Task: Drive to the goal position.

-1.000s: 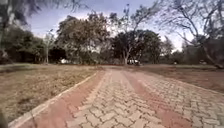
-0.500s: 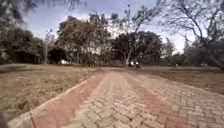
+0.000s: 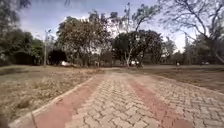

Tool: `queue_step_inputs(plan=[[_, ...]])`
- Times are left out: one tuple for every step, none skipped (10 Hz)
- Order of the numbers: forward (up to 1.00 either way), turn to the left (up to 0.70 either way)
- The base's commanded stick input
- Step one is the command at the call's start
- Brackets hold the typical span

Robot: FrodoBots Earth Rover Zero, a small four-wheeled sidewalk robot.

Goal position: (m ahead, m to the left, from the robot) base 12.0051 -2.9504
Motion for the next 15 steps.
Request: queue_step_inputs(plan=[[0.85,0.00],[0.85,0.00],[0.85,0.00],[0.85,0.00],[0.85,0.00],[0.85,0.00],[0.85,0.00],[0.85,0.00],[0.85,0.00],[0.85,0.00],[0.85,0.00],[0.85,0.00],[0.85,0.00],[0.85,0.00],[0.85,0.00]])
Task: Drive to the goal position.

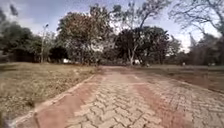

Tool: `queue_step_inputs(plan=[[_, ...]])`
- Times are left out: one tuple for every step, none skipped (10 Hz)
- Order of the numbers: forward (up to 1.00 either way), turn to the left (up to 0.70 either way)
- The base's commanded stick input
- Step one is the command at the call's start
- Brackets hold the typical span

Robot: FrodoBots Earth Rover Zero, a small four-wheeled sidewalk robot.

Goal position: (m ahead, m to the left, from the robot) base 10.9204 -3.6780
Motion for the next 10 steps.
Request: queue_step_inputs(plan=[[0.85,0.00],[0.85,0.00],[0.85,0.00],[0.85,0.00],[0.85,0.00],[0.85,0.00],[0.85,0.00],[0.85,0.00],[0.85,0.00],[0.85,0.00]])
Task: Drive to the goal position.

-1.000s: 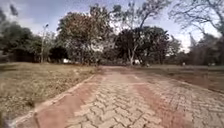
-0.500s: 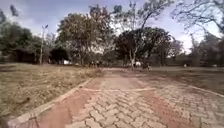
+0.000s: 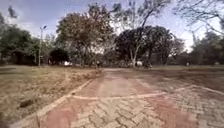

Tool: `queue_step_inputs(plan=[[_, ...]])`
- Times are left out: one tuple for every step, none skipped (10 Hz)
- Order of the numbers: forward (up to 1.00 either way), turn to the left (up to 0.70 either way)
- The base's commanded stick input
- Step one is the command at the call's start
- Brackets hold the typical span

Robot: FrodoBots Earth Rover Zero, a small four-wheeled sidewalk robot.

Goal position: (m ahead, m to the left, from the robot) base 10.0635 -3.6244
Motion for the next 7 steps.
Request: queue_step_inputs(plan=[[0.85,0.00],[0.85,0.00],[0.85,0.00],[0.85,0.00],[0.85,0.00],[0.85,0.00],[0.85,0.00]])
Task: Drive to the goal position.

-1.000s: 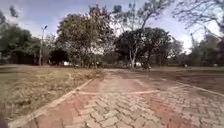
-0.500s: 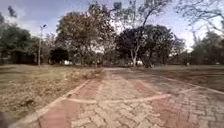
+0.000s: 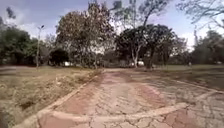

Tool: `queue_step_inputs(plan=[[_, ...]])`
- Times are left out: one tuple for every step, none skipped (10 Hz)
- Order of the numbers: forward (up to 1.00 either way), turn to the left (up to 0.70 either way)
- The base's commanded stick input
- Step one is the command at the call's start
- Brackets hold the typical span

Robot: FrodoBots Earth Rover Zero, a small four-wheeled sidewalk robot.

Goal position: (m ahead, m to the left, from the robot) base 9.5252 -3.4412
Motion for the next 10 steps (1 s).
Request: queue_step_inputs(plan=[[0.85,0.00],[0.85,0.00],[0.85,0.00],[0.85,0.00],[0.85,0.00],[0.85,-0.23],[0.85,-0.31],[0.85,0.00],[0.85,0.00],[0.85,0.00]])
